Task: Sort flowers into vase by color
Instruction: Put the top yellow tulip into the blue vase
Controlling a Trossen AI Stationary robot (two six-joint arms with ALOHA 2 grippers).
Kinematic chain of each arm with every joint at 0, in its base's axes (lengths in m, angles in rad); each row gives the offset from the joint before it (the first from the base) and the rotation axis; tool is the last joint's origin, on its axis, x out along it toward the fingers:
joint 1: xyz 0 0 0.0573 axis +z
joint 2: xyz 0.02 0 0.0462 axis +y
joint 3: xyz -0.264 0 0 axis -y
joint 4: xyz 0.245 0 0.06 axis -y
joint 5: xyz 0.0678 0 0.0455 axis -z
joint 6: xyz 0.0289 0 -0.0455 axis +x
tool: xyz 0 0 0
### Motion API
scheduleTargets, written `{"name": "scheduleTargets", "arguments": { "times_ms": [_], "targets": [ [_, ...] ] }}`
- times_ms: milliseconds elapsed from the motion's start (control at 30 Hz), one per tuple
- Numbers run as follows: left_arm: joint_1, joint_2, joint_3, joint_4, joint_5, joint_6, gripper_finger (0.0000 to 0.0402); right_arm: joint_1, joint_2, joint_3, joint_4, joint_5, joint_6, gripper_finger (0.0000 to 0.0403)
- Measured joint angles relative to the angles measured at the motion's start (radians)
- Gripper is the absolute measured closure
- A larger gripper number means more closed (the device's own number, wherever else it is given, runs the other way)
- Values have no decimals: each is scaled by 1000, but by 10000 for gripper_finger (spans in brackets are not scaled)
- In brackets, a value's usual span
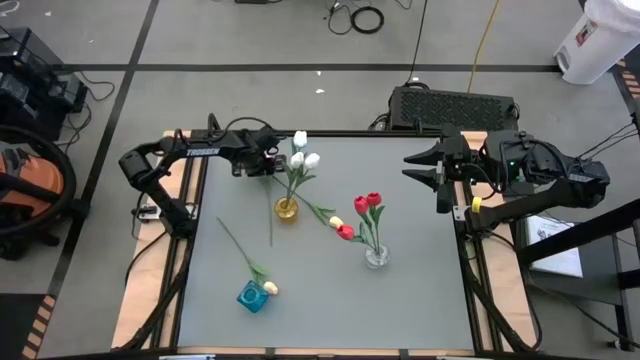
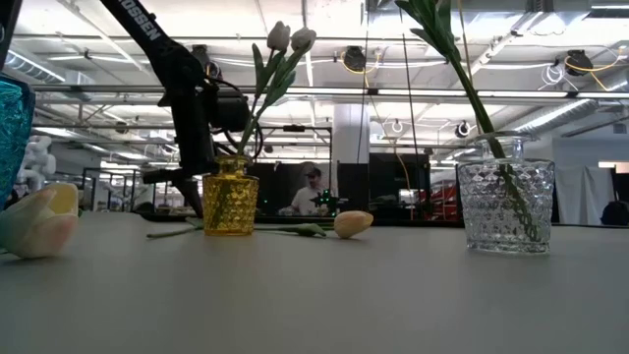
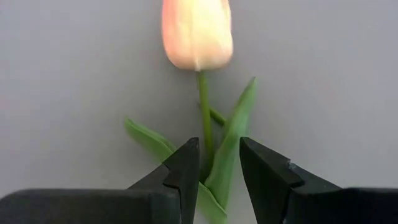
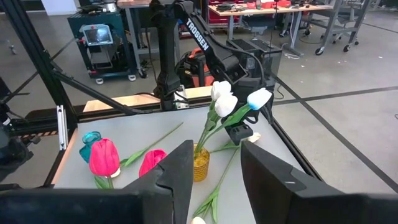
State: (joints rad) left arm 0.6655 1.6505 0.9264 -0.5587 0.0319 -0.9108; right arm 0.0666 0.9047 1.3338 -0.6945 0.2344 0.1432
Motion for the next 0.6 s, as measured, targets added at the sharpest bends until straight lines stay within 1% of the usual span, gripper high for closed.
{"name": "scheduleTargets", "arguments": {
  "times_ms": [233,600],
  "targets": [
    [-10,12,0,-2,-30,8,281,0,0,0,0,0,1,277],
    [-21,42,0,5,-6,4,281,0,0,0,-2,-1,20,277]
  ]
}}
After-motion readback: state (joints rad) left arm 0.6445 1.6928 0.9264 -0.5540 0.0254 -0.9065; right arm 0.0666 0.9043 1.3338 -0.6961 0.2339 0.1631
